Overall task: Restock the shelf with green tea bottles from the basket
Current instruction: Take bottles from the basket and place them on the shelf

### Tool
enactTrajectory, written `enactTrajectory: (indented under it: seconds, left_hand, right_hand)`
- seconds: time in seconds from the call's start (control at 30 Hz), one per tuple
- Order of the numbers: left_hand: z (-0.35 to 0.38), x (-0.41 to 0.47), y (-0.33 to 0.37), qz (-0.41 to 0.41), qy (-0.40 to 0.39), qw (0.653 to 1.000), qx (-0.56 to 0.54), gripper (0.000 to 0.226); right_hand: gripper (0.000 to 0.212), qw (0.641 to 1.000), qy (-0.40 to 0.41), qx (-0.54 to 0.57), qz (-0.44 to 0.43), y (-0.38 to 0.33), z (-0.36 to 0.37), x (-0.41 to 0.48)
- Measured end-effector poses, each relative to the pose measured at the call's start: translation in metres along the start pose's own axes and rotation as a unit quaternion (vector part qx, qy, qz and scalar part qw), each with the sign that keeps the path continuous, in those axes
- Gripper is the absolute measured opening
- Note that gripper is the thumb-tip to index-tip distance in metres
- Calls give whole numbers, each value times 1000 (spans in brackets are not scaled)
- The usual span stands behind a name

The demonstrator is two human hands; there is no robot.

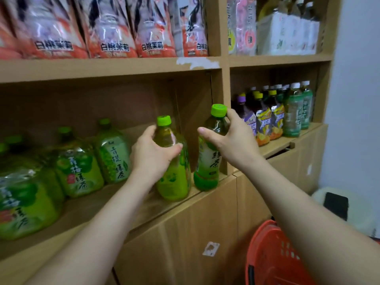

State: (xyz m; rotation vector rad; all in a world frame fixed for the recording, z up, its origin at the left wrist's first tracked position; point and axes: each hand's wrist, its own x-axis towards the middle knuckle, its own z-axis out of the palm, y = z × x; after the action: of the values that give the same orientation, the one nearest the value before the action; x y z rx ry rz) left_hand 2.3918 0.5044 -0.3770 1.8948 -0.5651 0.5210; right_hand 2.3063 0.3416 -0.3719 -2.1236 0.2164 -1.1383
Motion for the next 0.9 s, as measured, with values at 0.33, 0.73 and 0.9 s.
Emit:
enactTrajectory:
  seconds: [0.33, 0.73, 0.9]
  left_hand:
    - [9, 9, -16, -20, -70, 997, -33, 70]
    - [25, -61, -1, 189, -8, 982, 22, 47]
    - [71, -117, 7, 200, -162, 962, -94, 24]
  right_hand:
    - [77, 988, -81, -131, 33, -10, 46, 30]
    - [79, 991, -85, -98, 23, 23, 3, -8]
    - [25, 992, -88, -52, 72, 76, -99, -67]
